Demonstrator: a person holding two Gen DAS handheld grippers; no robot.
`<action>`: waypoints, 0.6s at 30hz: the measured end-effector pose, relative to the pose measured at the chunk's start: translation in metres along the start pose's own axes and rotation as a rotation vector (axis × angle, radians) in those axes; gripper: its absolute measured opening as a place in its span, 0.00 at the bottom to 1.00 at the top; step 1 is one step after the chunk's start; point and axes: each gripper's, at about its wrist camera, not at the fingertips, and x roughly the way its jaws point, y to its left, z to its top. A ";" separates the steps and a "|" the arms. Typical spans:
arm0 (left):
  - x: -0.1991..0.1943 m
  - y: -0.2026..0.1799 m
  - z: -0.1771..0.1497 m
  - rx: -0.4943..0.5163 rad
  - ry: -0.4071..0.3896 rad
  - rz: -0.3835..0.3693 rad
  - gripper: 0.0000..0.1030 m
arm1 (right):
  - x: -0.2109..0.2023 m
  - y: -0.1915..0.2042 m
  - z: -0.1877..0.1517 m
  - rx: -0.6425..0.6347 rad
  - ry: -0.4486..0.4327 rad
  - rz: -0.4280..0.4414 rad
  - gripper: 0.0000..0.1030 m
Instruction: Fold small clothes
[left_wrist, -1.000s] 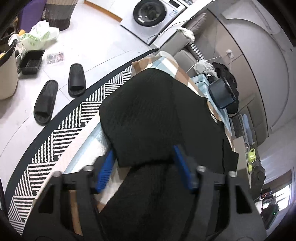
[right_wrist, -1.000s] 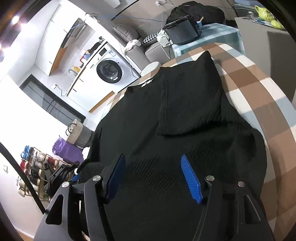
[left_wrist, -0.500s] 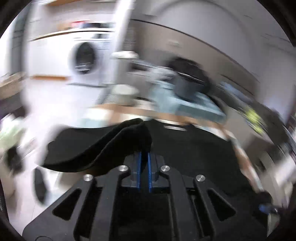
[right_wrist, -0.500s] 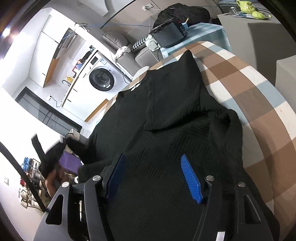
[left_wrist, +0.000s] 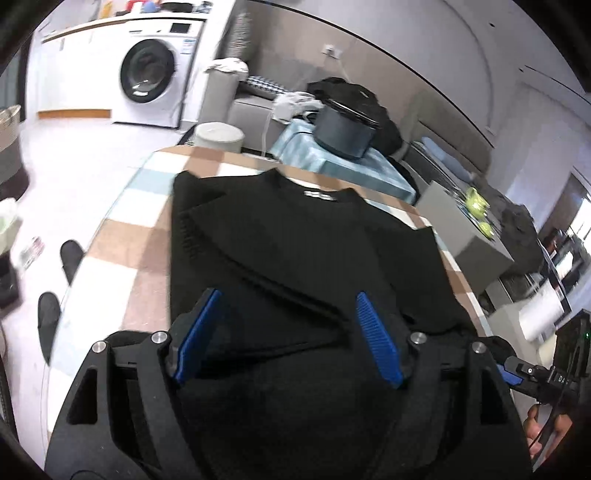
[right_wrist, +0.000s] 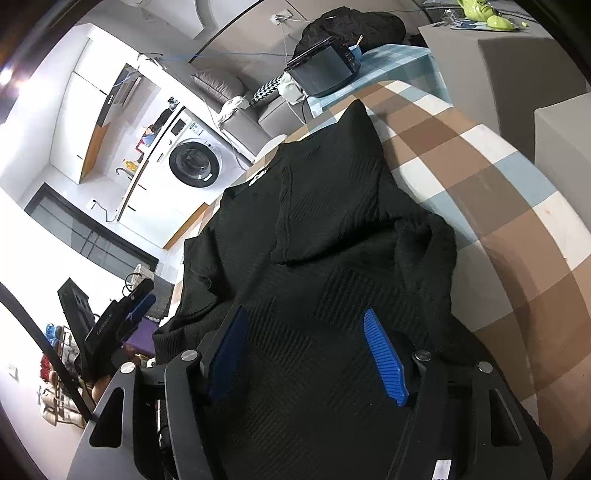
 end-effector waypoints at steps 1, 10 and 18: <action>-0.001 0.012 -0.008 -0.010 0.000 0.001 0.71 | 0.001 0.000 0.000 0.000 0.004 -0.002 0.65; 0.083 0.045 0.012 -0.216 0.142 0.011 0.57 | -0.003 -0.003 -0.003 0.013 0.004 -0.003 0.65; 0.131 0.056 0.018 -0.280 0.149 0.044 0.03 | -0.004 -0.012 -0.003 0.026 0.004 -0.017 0.65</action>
